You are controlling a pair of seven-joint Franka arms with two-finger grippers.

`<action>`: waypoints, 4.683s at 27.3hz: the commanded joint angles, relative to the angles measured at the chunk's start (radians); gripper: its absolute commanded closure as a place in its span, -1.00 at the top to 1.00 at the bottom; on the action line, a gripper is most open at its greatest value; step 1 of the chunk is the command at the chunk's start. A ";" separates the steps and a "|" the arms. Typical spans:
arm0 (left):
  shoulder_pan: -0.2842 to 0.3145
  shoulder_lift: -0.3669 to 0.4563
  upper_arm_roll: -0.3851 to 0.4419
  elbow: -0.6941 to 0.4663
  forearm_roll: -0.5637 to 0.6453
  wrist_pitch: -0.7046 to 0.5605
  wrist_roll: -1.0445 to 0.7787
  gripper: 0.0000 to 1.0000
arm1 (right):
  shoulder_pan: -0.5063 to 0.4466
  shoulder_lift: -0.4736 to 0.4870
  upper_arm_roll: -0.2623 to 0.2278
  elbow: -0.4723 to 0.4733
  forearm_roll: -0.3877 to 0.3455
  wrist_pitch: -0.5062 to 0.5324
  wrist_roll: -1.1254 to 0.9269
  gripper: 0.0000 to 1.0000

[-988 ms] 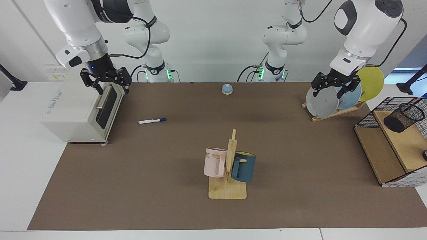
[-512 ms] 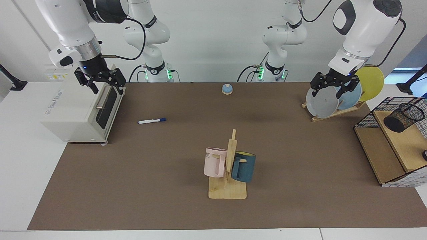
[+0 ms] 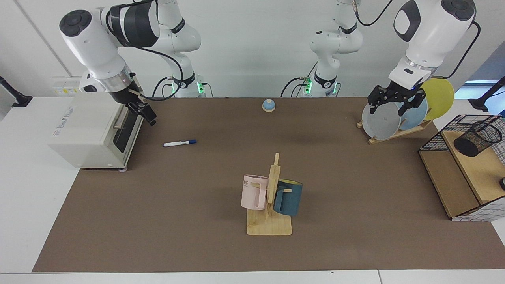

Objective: Put markers into pen holder
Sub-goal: 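Move the right gripper toward the white marker on the table, then grasp the white marker with the right gripper and lift it, then carry the marker toward the middle while the left gripper reaches toward it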

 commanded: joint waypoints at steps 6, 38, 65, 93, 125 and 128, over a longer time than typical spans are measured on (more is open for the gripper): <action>-0.012 0.021 0.009 0.035 0.023 -0.057 -0.009 1.00 | 0.002 -0.049 0.011 -0.271 0.020 0.120 0.418 1.00; -0.017 0.038 0.016 -0.043 0.049 0.064 0.048 1.00 | -0.039 0.074 0.010 -0.547 0.073 0.550 0.575 1.00; -0.015 0.054 0.022 -0.040 0.046 0.090 0.235 1.00 | -0.038 0.100 0.011 -0.564 0.073 0.570 0.495 -0.75; -0.017 0.054 0.028 -0.040 0.025 0.080 0.851 1.00 | 0.039 0.043 0.017 -0.299 0.378 0.239 0.510 -1.00; -0.150 0.068 -0.092 0.016 -0.077 0.073 1.346 1.00 | 0.530 0.097 0.019 -0.058 0.664 0.550 1.292 -1.00; -0.150 0.064 -0.126 0.016 -0.077 0.073 1.339 1.00 | 0.544 0.143 0.019 -0.012 0.662 0.565 1.368 -1.00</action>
